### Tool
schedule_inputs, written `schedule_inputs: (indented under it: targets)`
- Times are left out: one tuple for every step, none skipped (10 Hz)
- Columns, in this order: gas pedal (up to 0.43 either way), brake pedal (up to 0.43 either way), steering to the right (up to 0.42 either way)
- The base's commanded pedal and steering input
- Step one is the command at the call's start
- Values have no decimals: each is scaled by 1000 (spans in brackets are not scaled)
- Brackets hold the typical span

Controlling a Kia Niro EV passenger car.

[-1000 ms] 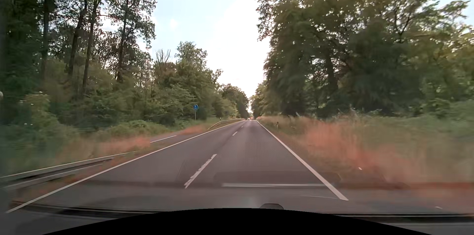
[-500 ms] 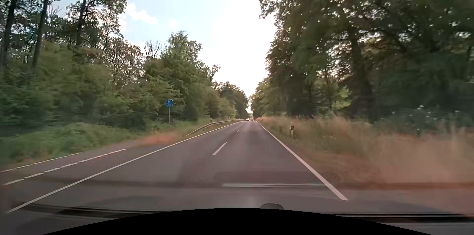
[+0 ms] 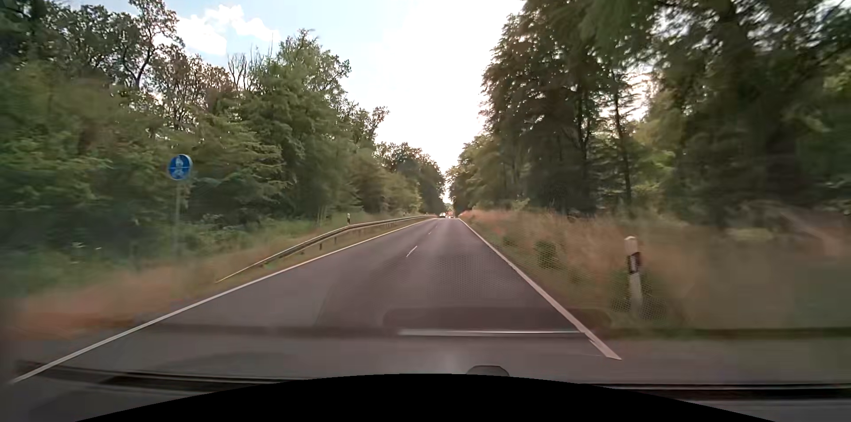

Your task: Follow the waypoints while adhering to traffic rules and regulations

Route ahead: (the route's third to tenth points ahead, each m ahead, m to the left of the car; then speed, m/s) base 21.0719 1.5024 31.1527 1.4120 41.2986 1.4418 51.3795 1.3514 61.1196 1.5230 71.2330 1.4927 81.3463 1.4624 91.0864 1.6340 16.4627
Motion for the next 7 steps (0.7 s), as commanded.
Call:
schedule_inputs:
  targets:
    - [98,0,-2]
    - [98,0,-3]
    - [98,0,-3]
    - [98,0,-3]
    - [98,0,-3]
    - [98,0,-3]
    - [98,0,-3]
